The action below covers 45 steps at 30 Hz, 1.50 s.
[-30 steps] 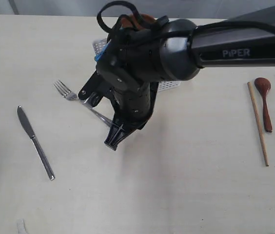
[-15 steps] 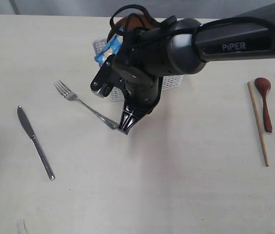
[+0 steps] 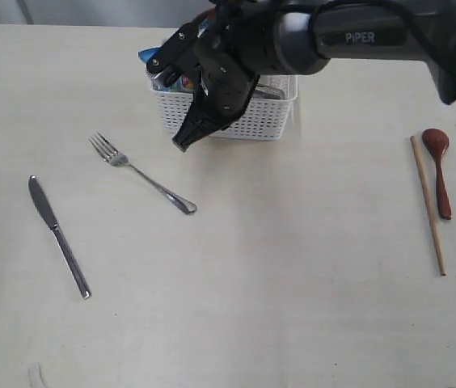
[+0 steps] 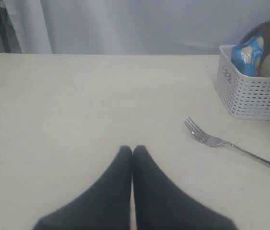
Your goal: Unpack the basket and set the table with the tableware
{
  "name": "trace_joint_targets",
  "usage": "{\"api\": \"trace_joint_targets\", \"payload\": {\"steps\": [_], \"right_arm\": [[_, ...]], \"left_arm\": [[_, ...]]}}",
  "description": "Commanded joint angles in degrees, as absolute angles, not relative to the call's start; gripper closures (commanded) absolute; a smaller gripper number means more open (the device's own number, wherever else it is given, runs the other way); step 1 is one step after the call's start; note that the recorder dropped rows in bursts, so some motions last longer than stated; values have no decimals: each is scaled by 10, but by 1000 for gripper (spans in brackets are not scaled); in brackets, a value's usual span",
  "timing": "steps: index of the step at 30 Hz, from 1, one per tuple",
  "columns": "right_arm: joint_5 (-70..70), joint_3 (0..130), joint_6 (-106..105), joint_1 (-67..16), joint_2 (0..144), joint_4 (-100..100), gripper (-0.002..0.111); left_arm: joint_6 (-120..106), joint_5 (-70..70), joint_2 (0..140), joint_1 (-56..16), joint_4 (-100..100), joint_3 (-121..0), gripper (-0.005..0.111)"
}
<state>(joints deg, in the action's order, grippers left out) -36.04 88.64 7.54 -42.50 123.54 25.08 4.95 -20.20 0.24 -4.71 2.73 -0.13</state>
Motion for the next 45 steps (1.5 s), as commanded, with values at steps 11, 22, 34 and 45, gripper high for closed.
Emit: {"api": "trace_joint_targets", "payload": {"steps": [11,22,34,45], "right_arm": [[-378,867,68,-528,1242,218,109],[-398,913,65,-531,1290,196,109],[-441,912,33,-610,1295,135,109],[-449,912,36,-654,1295,93,109]], "left_arm": [[47,-196,0,-45,32,0,107],[47,-196,0,-45,32,0,107],[47,-196,0,-45,32,0,107],[47,-196,0,-45,32,0,107]]}}
